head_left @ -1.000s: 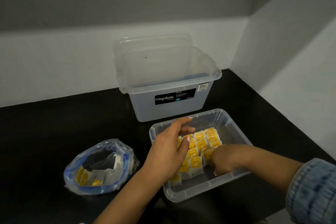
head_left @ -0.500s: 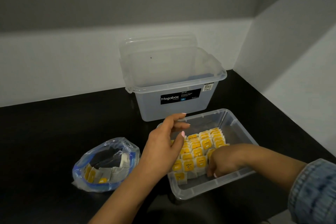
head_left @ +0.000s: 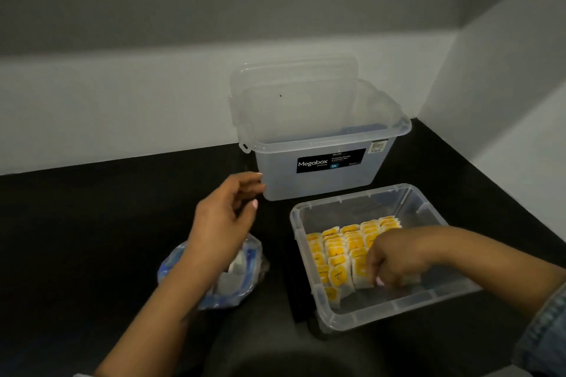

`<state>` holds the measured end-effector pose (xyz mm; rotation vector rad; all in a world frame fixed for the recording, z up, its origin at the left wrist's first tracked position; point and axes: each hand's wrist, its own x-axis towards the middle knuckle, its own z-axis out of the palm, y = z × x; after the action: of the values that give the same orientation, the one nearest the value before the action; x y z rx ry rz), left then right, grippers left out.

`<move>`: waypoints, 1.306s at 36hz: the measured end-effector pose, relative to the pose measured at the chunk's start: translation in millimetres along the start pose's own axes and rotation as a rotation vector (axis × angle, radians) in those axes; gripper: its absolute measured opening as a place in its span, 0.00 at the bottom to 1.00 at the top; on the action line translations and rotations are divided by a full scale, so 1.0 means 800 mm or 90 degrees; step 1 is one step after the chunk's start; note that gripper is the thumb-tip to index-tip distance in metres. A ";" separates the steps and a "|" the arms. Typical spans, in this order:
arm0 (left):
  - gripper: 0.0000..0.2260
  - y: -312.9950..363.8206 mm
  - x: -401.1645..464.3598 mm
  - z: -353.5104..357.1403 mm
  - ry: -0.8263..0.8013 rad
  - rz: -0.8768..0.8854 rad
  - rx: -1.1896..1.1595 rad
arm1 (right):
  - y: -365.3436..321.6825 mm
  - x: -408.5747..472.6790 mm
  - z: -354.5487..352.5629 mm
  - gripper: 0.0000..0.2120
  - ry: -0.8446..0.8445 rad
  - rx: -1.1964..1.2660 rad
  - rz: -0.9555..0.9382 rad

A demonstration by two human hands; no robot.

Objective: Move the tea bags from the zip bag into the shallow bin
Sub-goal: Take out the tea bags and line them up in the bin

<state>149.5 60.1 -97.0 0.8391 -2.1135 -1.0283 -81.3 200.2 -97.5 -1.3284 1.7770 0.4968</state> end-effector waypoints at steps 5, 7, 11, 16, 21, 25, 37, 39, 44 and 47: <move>0.18 -0.027 -0.002 -0.055 0.040 -0.107 0.148 | -0.035 -0.015 -0.035 0.08 0.080 0.039 -0.053; 0.23 -0.040 -0.007 -0.071 0.039 -0.215 0.167 | -0.055 -0.021 -0.046 0.07 0.121 0.052 -0.083; 0.35 -0.073 -0.025 -0.094 -0.074 -0.450 0.175 | -0.106 -0.028 -0.055 0.06 0.220 0.081 -0.127; 0.39 -0.101 -0.047 -0.094 -0.170 -0.555 0.154 | -0.179 -0.029 -0.043 0.07 0.287 0.064 -0.192; 0.36 -0.117 -0.048 -0.088 -0.168 -0.570 0.128 | -0.231 0.007 -0.017 0.14 0.341 0.070 -0.206; 0.34 -0.126 -0.048 -0.093 -0.163 -0.569 0.070 | -0.256 0.060 0.008 0.20 0.355 0.059 -0.201; 0.34 -0.137 -0.053 -0.099 -0.211 -0.534 0.016 | -0.288 0.157 0.045 0.26 0.418 -0.027 -0.230; 0.34 -0.138 -0.052 -0.100 -0.221 -0.525 0.024 | -0.294 0.162 0.044 0.26 0.394 -0.042 -0.226; 0.32 -0.138 -0.052 -0.103 -0.222 -0.505 0.019 | -0.293 0.159 0.037 0.17 0.386 -0.077 -0.205; 0.30 -0.137 -0.050 -0.105 -0.217 -0.494 0.016 | -0.289 0.146 0.028 0.14 0.369 -0.101 -0.198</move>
<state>266.3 0.9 -157.2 1.6659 -2.0954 -1.6235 130.0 65.0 -166.1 -1.9664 1.9520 0.0773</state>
